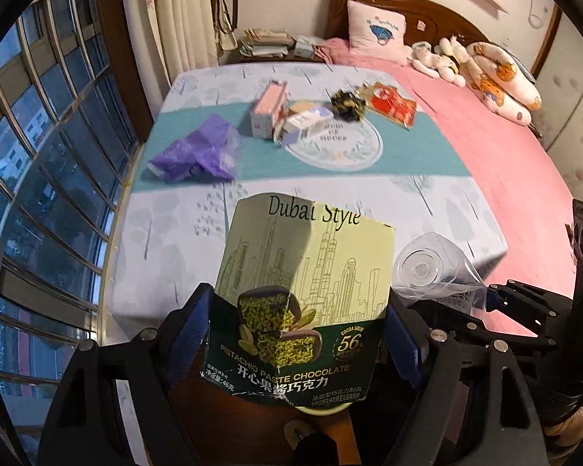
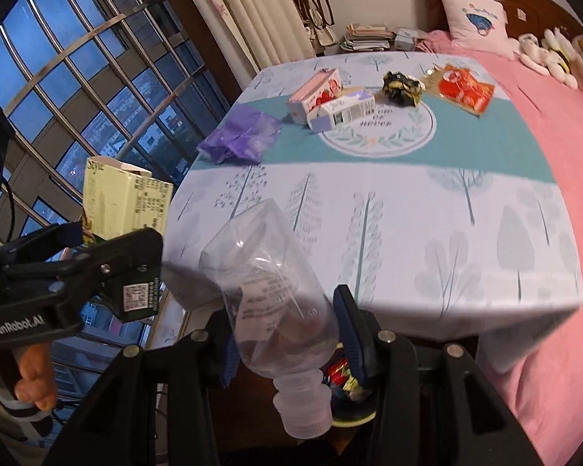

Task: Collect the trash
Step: 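Lower both held items over the bin and open both grippers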

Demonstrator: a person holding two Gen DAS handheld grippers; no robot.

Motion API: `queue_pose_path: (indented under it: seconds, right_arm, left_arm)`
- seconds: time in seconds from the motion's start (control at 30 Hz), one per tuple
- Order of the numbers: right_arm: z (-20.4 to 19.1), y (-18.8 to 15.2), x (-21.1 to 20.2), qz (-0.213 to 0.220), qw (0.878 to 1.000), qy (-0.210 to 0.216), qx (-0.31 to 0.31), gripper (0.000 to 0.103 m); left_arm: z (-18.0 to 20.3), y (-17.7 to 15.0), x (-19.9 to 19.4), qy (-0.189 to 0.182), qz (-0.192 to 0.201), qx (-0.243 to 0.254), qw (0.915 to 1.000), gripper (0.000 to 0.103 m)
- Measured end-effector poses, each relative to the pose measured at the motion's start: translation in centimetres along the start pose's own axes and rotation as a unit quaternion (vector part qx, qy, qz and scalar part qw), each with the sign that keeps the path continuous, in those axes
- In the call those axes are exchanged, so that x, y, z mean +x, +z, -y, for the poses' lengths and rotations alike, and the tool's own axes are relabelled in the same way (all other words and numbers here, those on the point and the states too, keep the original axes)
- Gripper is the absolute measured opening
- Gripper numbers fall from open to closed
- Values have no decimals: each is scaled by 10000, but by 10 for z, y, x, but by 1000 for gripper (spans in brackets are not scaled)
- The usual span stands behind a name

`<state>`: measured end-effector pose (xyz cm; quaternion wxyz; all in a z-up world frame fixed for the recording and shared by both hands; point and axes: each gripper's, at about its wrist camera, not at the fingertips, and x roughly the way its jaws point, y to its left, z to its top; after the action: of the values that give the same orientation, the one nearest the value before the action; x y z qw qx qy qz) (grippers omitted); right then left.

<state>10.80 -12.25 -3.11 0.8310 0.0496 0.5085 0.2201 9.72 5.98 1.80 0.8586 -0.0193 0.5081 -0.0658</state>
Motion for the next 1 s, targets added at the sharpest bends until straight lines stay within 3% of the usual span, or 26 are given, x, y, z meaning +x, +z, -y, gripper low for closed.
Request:
queue_pose_path:
  seconds: [0.23, 0.53, 1.0]
  right_arm:
    - [1, -35, 6, -365, 9989, -67, 273, 43]
    - [31, -81, 58, -934, 9933, -186, 657, 44]
    - [127, -192, 222, -1581, 9767, -70, 1448, 44]
  left_arm:
    - [3, -36, 15, -136, -401, 61, 9991, 81]
    - [16, -97, 78, -218, -998, -130, 9947, 81]
    - [41, -205, 270, 111, -1616, -339, 9862, 81]
